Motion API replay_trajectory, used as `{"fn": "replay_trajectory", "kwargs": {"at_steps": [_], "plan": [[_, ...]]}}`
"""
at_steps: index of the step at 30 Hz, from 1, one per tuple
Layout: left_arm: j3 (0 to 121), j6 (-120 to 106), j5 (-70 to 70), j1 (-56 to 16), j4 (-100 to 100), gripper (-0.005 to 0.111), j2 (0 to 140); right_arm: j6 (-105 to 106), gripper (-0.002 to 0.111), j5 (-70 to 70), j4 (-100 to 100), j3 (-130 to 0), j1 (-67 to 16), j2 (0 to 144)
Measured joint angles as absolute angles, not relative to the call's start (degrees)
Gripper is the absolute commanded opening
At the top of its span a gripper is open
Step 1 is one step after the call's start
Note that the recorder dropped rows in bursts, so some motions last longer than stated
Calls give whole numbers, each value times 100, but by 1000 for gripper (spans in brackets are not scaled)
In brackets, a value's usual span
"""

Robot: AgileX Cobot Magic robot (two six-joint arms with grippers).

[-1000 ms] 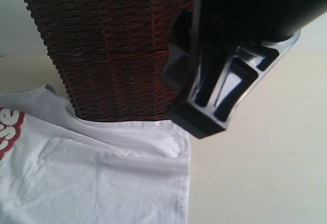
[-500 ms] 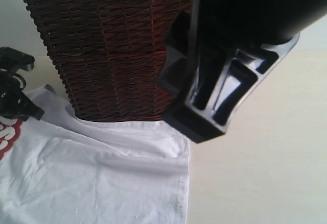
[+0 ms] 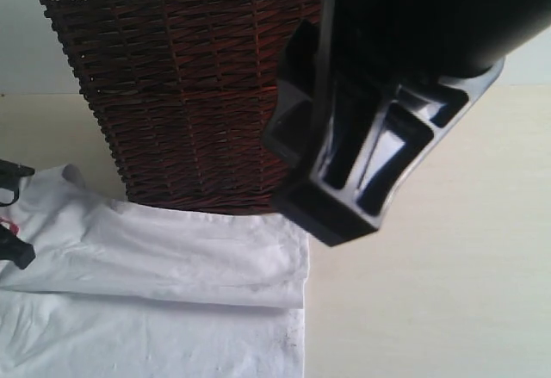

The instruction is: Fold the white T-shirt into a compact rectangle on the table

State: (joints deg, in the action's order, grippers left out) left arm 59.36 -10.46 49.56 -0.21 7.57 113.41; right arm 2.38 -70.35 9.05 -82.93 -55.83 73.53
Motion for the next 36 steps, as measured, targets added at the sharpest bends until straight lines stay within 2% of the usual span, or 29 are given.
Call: {"fn": "replay_trajectory", "kwargs": {"at_steps": [8,13,16,20,22,29,36], "plan": [[5654,-492,5348,-31,1295,0,11115,271,37,-7035,900,-8293,-5583,7353],[5602,-445,3998,-55,1119,3,10491,282,37,-7035,900,-8293,-5583,7353],[5615,-433,3129,-69,1026,19,9928,282,37,-7035,891,-8293,-5583,7353],[5635,-433,2330,-69,1027,49,9655,282,37,-7035,891,-8293,-5583,7353],[5635,-433,2140,-69,1018,57,9698,282,37,-7035,891,-8293,-5583,7353],[5635,-410,1983,-69,1018,58,10449,282,37,-7035,878,-8293,-5583,7353],[5914,44,1071,-69,1018,55,11088,282,37,-7035,878,-8293,-5583,7353]]}}
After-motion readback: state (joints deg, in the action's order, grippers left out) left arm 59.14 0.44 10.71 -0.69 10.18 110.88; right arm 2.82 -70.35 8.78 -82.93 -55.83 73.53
